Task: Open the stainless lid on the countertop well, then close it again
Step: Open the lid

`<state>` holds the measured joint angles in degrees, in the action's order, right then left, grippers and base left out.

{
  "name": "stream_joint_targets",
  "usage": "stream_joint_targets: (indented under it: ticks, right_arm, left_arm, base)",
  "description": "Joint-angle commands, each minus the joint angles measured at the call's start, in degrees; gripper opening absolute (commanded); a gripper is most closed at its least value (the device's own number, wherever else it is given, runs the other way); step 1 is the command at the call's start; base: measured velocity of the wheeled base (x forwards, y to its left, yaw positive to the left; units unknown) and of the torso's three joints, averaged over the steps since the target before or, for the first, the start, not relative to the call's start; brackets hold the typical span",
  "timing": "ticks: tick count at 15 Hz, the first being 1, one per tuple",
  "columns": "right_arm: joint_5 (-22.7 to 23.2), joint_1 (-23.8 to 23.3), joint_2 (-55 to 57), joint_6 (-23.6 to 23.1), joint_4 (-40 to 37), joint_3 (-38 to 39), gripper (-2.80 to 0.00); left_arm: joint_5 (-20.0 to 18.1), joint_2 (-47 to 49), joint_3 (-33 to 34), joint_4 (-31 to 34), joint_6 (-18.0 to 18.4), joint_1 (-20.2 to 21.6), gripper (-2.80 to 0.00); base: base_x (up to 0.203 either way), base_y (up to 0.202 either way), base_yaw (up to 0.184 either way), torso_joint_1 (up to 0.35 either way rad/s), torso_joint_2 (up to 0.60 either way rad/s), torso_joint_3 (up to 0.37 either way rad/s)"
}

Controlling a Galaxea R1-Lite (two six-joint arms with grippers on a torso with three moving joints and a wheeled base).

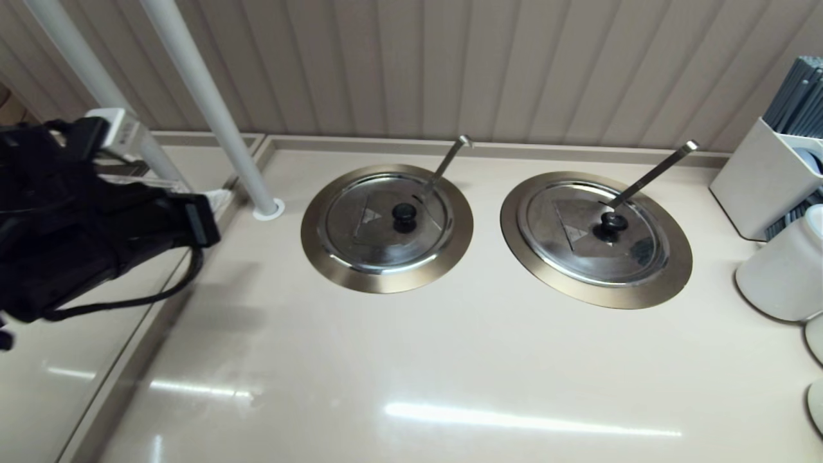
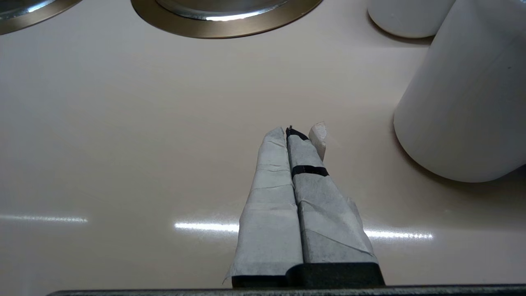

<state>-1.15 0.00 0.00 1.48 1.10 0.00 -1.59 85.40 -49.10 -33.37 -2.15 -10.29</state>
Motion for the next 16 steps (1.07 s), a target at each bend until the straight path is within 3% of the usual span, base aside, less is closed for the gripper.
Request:
stream_joint_targets:
  ticks: [1, 5, 9, 10, 13, 16]
  right_arm:
    - [0.0, 0.0, 0.0, 0.0, 0.0, 0.3, -2.8]
    - [0.0, 0.0, 0.0, 0.0, 0.0, 0.3, -2.8]
    - [0.0, 0.0, 0.0, 0.0, 0.0, 0.3, -2.8]
    - [0.0, 0.0, 0.0, 0.0, 0.0, 0.3, -2.8]
    - [0.0, 0.0, 0.0, 0.0, 0.0, 0.3, -2.8]
    - [0.0, 0.0, 0.0, 0.0, 0.0, 0.3, -2.8]
  left_arm:
    - [1.3, 15.4, -7.4, -3.1, 0.1, -2.2, -2.8]
    - [3.8, 27.7, -22.4, -9.1, 0.1, -8.6, -2.8]
    - [4.7, 26.3, -23.6, -9.3, 0.2, -14.8, -2.8]
    - [5.9, 27.0, -23.3, -9.5, 0.4, -16.0, 0.0]
    - [6.8, 29.8, -22.0, -10.3, 0.4, -17.4, 0.0]
    - [9.7, 35.5, -22.6, -21.8, 1.0, -18.9, 0.0]
  base:
    - [0.0, 0.0, 0.0, 0.0, 0.0, 0.0]
    - [0.0, 0.0, 0.0, 0.0, 0.0, 0.0]
    - [0.0, 0.0, 0.0, 0.0, 0.0, 0.0]
    - [0.0, 0.0, 0.0, 0.0, 0.0, 0.0]
    - [0.0, 0.0, 0.0, 0.0, 0.0, 0.0]
    - [0.0, 0.0, 0.0, 0.0, 0.0, 0.0]
